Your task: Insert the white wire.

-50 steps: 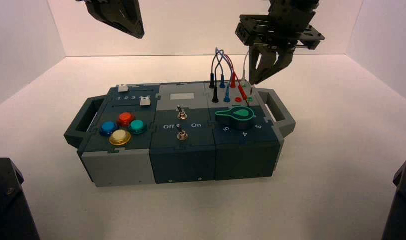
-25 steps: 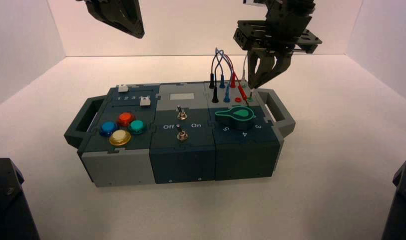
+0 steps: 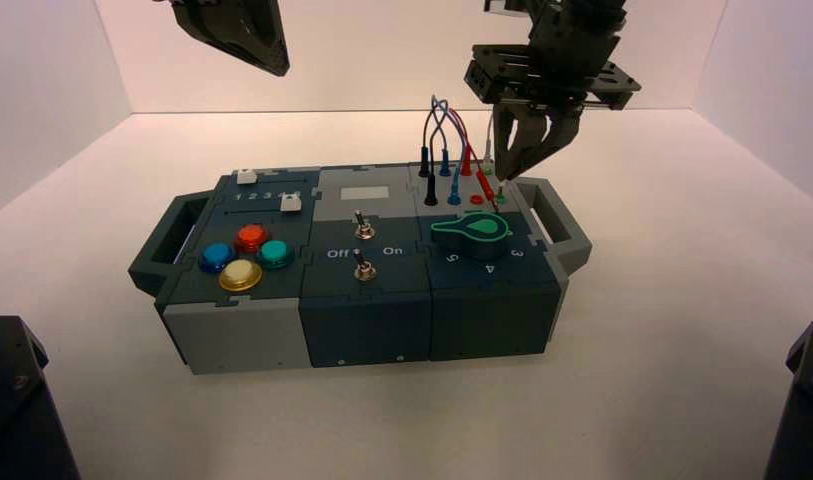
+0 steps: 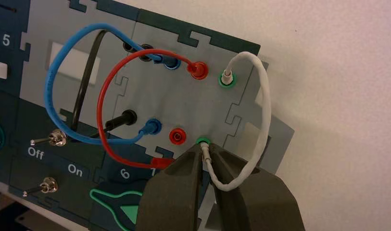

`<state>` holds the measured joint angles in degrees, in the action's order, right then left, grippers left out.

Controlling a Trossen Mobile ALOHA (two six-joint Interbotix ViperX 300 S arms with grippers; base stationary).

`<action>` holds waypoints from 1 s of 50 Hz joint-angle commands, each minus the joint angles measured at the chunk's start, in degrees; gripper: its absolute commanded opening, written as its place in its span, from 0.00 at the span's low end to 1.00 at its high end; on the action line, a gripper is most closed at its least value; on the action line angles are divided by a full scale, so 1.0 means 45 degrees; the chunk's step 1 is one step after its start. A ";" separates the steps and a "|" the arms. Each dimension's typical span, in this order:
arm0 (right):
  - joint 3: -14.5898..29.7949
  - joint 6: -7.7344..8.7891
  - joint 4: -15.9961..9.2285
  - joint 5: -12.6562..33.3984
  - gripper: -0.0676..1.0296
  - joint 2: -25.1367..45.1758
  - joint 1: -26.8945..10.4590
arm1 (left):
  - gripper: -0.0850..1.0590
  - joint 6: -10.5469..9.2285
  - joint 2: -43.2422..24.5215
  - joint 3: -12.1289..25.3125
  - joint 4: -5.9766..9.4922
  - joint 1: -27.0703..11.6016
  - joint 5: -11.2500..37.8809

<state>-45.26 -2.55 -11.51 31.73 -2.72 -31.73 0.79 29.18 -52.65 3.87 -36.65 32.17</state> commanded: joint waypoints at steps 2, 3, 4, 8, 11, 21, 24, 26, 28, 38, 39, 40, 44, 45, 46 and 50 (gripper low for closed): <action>0.0313 -0.0039 -0.0020 -0.0020 0.04 0.0000 -0.0059 | 0.05 0.0059 0.0078 0.0391 0.0000 -0.0039 -0.0059; 0.0313 -0.0020 -0.0020 0.0000 0.04 0.0039 -0.0059 | 0.05 0.0059 0.0078 0.0391 0.0000 -0.0039 -0.0039; 0.0313 -0.0020 -0.0020 0.0020 0.04 0.0059 -0.0059 | 0.05 0.0059 0.0078 0.0391 0.0000 -0.0039 -0.0059; 0.0313 -0.0020 -0.0039 0.0098 0.04 0.0137 -0.0078 | 0.05 0.0059 0.0078 0.0410 0.0000 -0.0039 -0.0059; 0.0332 -0.0020 -0.0039 0.0137 0.04 0.0195 -0.0098 | 0.05 0.0059 0.0078 0.0410 0.0000 -0.0039 -0.0039; 0.0430 -0.0020 -0.0039 0.0332 0.04 0.0430 -0.0117 | 0.05 0.0059 0.0078 0.0391 0.0000 -0.0039 -0.0039; 0.0488 -0.0020 -0.0039 0.0508 0.04 0.0645 -0.0117 | 0.05 0.0059 0.0078 0.0410 0.0000 -0.0039 -0.0020; 0.0488 -0.0020 -0.0059 0.0586 0.04 0.0742 -0.0117 | 0.05 0.0059 0.0078 0.0410 0.0000 -0.0039 0.0000; 0.0508 -0.0020 -0.0039 0.0625 0.04 0.0820 -0.0117 | 0.05 0.0059 0.0078 0.0410 0.0000 -0.0039 -0.0020; 0.0508 -0.0020 -0.0078 0.0879 0.04 0.1055 -0.0117 | 0.05 0.0059 0.0078 0.0410 0.0000 -0.0039 0.0000; 0.0527 -0.0020 -0.0078 0.0918 0.04 0.1035 -0.0117 | 0.05 0.0059 0.0078 0.0430 0.0000 -0.0039 0.0000; 0.0527 -0.0020 -0.0078 0.0918 0.04 0.1035 -0.0117 | 0.05 0.0059 0.0059 0.0410 0.0000 -0.0039 -0.0020; 0.0508 -0.0020 -0.0098 0.1055 0.04 0.0918 -0.0156 | 0.05 0.0059 0.0059 0.0410 0.0000 -0.0039 -0.0020; 0.0508 -0.0020 -0.0098 0.1094 0.04 0.0879 -0.0156 | 0.05 0.0059 0.0078 0.0410 0.0000 -0.0039 -0.0020; 0.0508 -0.0020 -0.0117 0.1133 0.04 0.0820 -0.0176 | 0.05 0.0059 0.0078 0.0410 0.0000 -0.0039 -0.0020; 0.0488 -0.0020 -0.0156 0.1172 0.04 0.0684 -0.0254 | 0.05 0.0059 0.0078 0.0430 0.0000 -0.0039 0.0000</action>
<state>-42.54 -2.55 -11.78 36.12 0.35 -31.73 0.79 29.18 -52.65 3.87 -36.65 32.34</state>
